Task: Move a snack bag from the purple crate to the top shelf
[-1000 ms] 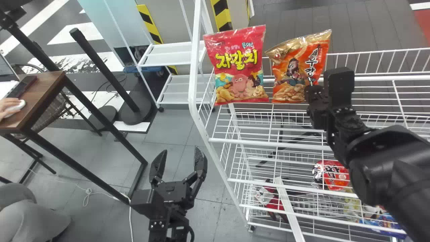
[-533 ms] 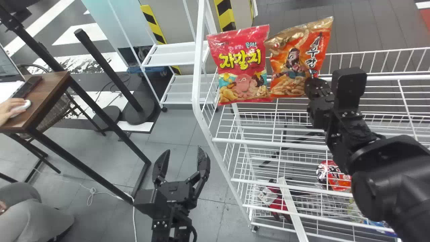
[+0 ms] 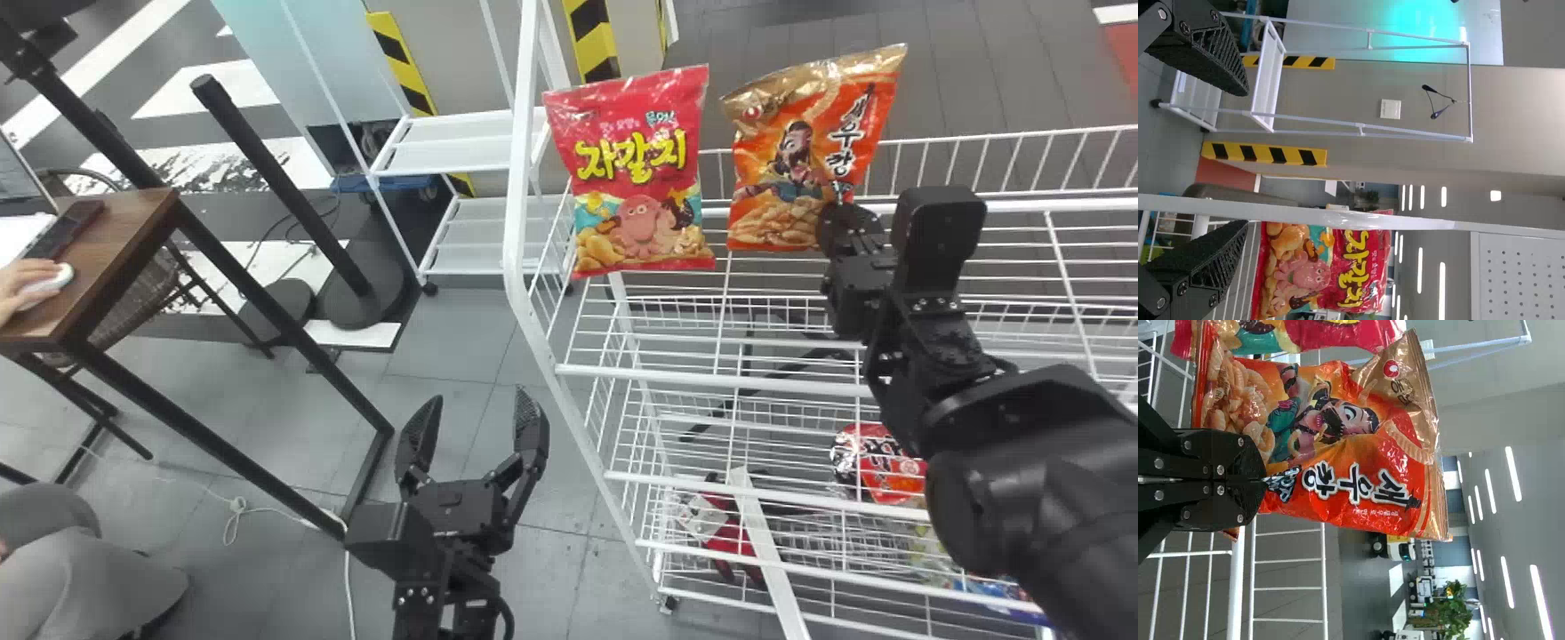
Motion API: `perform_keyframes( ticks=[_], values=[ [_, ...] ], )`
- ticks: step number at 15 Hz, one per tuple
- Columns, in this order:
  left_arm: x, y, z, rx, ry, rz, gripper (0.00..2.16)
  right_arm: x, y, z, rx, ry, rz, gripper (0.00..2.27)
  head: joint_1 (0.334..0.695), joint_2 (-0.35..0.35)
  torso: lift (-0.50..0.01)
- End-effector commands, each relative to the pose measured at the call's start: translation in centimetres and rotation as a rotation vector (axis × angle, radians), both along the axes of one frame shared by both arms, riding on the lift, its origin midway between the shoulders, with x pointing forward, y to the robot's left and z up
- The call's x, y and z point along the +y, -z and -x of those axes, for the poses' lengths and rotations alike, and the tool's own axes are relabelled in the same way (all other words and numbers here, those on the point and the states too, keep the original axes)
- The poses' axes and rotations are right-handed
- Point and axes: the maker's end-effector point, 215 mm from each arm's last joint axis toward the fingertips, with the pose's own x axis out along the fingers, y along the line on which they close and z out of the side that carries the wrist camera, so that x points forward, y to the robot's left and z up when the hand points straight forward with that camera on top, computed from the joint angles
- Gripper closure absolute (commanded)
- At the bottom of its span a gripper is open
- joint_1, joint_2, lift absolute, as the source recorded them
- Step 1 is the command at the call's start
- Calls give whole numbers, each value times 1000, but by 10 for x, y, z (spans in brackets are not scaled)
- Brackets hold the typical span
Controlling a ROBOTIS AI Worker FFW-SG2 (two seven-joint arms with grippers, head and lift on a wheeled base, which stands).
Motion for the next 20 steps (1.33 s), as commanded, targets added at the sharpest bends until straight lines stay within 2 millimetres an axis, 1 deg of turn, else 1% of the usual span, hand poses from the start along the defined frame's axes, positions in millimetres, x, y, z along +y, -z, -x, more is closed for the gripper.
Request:
perform_keyframes(
  ticks=[1,2,7,10,11,15,18,20],
  values=[
    [0,0,0,-1,-1,1,137,4,4,1,9,-4,-21,2253,695,339,0],
    [0,0,0,-1,-1,1,137,5,5,2,10,-5,-21,2253,695,341,0],
    [0,1,0,1,-1,1,137,-7,19,-9,27,7,17,2233,695,336,0],
    [0,1,0,1,-1,1,137,-5,29,-8,52,-19,-6,2229,695,331,0],
    [0,1,0,1,-1,1,137,-3,28,-8,52,-27,-25,2229,695,331,0],
    [0,1,0,1,-1,1,137,-1,14,-8,11,-33,-114,2229,695,335,0],
    [0,1,0,1,-1,1,137,1,16,-7,19,-43,-136,2229,695,337,0],
    [0,1,0,1,-1,1,137,6,21,-3,28,-61,-139,2233,695,337,0]
  ],
)
